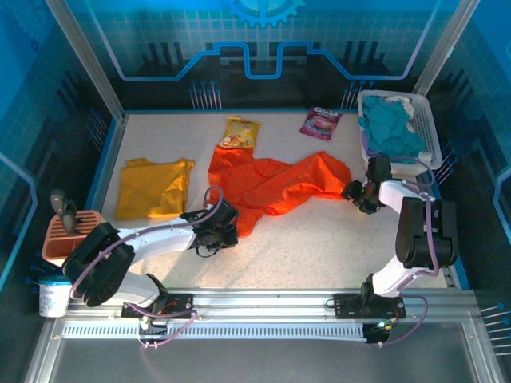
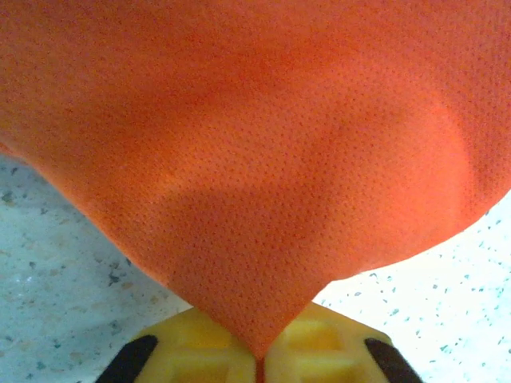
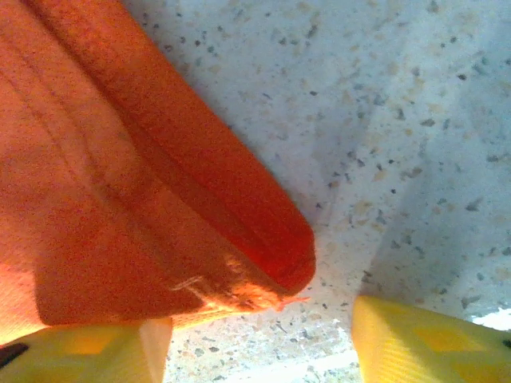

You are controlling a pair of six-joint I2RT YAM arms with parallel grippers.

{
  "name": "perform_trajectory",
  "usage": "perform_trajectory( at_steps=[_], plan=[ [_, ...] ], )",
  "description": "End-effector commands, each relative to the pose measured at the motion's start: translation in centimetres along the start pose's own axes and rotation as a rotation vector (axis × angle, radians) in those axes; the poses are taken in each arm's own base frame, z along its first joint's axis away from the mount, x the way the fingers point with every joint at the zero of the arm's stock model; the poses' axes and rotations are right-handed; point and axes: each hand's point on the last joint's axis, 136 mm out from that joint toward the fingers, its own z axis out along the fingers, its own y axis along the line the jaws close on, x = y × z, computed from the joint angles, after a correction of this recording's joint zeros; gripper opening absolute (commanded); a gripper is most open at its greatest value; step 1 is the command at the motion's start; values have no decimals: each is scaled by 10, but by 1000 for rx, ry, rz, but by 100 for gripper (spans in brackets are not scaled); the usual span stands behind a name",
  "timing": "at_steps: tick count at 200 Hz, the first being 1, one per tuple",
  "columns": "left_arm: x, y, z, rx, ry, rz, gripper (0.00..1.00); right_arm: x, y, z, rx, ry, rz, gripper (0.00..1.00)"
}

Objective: Fold and stack the t-shirts

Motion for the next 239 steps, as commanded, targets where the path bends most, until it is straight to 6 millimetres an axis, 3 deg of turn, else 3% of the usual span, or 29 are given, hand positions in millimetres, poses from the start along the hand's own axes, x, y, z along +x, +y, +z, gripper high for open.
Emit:
perform_trajectory(
  at_steps=[1,43,65,108,118,143,186,239],
  plan=[
    [-11,-11,-17,18,-31,18,4,-21,20,10,-98,-50,8,52],
    [-18,-20,-49,43,-49,45,0,-32,31,-3,-125,-73,-10,8],
    [-23,-24,-72,60,-67,51,0,-30,27,-22,-107,-94,-19,0],
    [-17,-21,-109,66,-50,68,0,-12,20,-63,-106,-74,2,0],
    [-14,-16,-119,58,-51,69,0,2,15,-67,-113,-54,18,0],
    [-9,-10,-144,74,-57,50,0,17,9,-102,-115,-76,35,0],
    [15,-20,-171,196,20,9,0,40,-3,-162,-104,-171,65,0],
    [43,-11,-197,311,36,-45,0,71,-15,-200,-89,-187,80,0]
  ],
)
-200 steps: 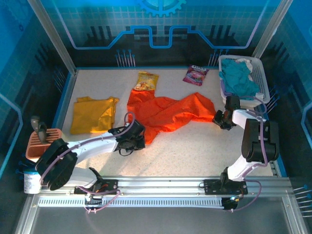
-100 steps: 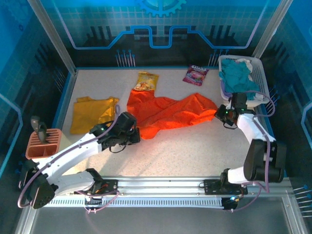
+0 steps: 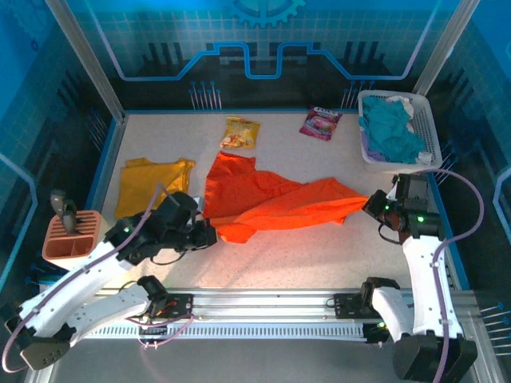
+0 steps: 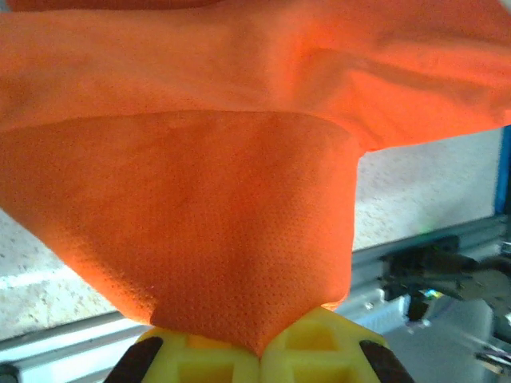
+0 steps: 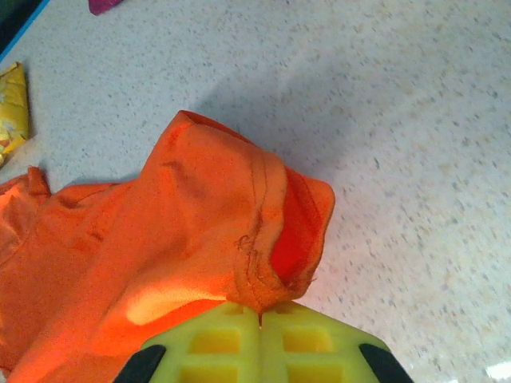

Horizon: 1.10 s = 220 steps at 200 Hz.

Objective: Fold and stack the t-shirts

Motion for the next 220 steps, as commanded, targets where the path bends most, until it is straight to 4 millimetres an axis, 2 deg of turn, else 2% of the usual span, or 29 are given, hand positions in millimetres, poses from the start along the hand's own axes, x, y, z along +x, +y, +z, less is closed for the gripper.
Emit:
perform_trajectory(
  at_steps=[1,16,35,45,55,67,86,98,101,117,128,142,166,182,200,220],
  plan=[
    [22,10,-12,14,58,-56,0,18,-14,-20,59,46,43,0],
    [29,22,-11,-13,72,-66,0,29,-15,-24,53,71,55,0],
    [41,37,1,-66,128,-76,0,40,-22,-24,64,93,56,0],
    [41,42,4,-81,121,-76,0,42,-24,-24,67,87,55,0],
    [33,41,3,-76,74,-67,0,41,-23,-22,56,79,57,0],
    [16,30,-5,-45,-4,-31,0,34,-14,-20,19,66,67,0],
    [-13,15,-14,-53,-81,31,0,11,6,-19,-53,20,85,0],
    [-31,10,-12,-71,-91,39,0,-5,16,-14,-82,-2,92,0],
    [-36,10,-11,-72,-94,37,0,-15,24,-18,-101,-27,88,0],
    [-69,-3,-4,2,-123,24,0,-42,44,-14,-156,-66,96,0],
    [-99,-11,-1,57,-152,6,0,-62,59,-8,-195,-91,95,0],
    [-141,-22,-6,73,-197,29,0,-87,81,0,-244,-121,87,0],
    [-214,-45,-15,71,-276,105,0,-132,125,1,-324,-257,15,0],
    [-269,-60,-24,95,-350,124,0,-163,151,-2,-366,-368,-7,0],
    [-330,-82,-34,137,-421,161,0,-199,186,-15,-438,-485,-45,0],
    [-385,-116,-49,204,-490,240,0,-236,219,-31,-498,-598,-91,0]
  ],
)
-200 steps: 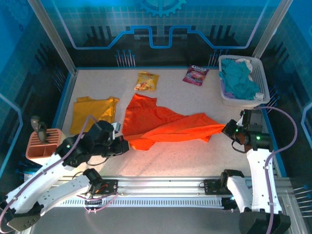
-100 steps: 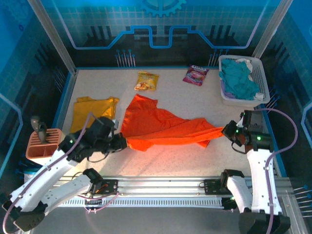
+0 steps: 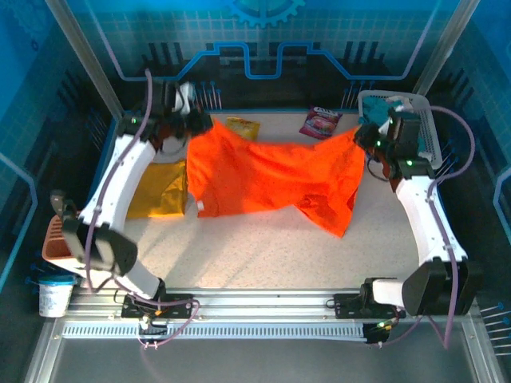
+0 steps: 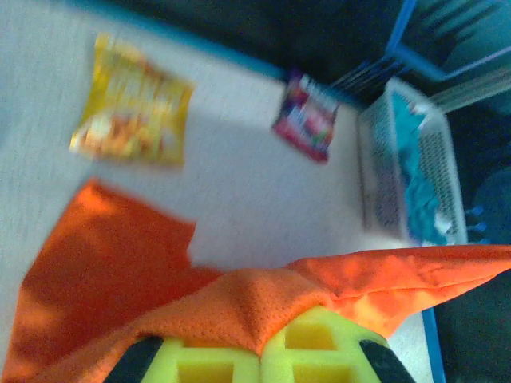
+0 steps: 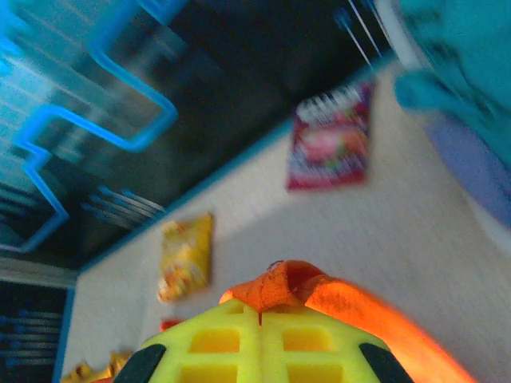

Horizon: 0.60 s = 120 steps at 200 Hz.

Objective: Fold and stack the t-shirts

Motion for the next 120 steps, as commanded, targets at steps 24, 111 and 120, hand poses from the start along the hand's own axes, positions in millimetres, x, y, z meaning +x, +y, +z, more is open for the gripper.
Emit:
perform_trajectory(
  at_steps=[24,111,120],
  plan=[
    [-119,-71,-7,217,-225,187,0,-122,97,-16,-217,-396,-132,0],
    [-105,-166,-130,365,-524,541,0,-136,122,-95,-304,-566,-261,0],
    [-88,-169,-138,344,-520,590,0,-127,111,-99,-290,-557,-235,0]
  ],
)
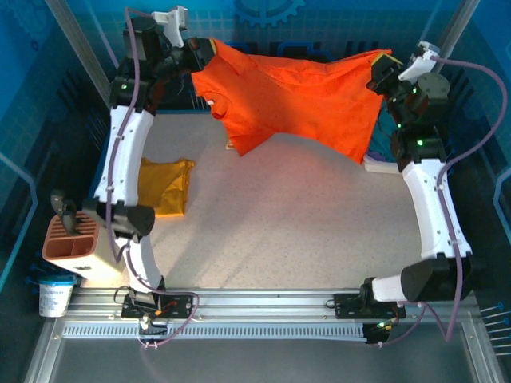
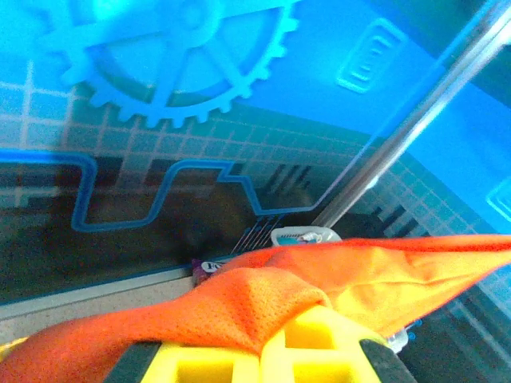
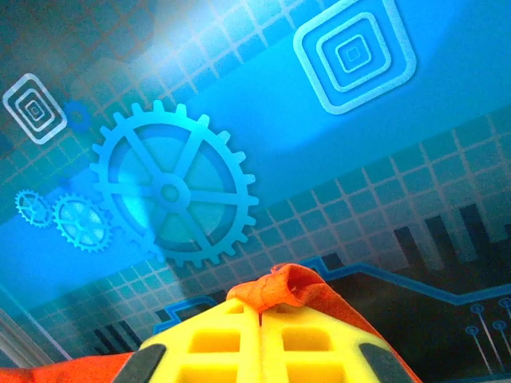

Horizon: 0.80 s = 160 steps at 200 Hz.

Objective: Fold and stack the t-shirts

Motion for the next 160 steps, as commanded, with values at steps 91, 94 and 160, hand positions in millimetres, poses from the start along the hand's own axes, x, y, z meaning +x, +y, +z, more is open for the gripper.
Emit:
perform_trajectory(
  at_steps=[91,94,160],
  plan=[
    [194,-73,-149,104,83,133,0,137,-56,-162,177,307,9,0],
    [201,-73,-152,106,92,120,0,142,-59,-166,186,321,11,0],
    [291,-75,-248,172,204,17,0,177,-58,-253,214,475,-49,0]
  ],
)
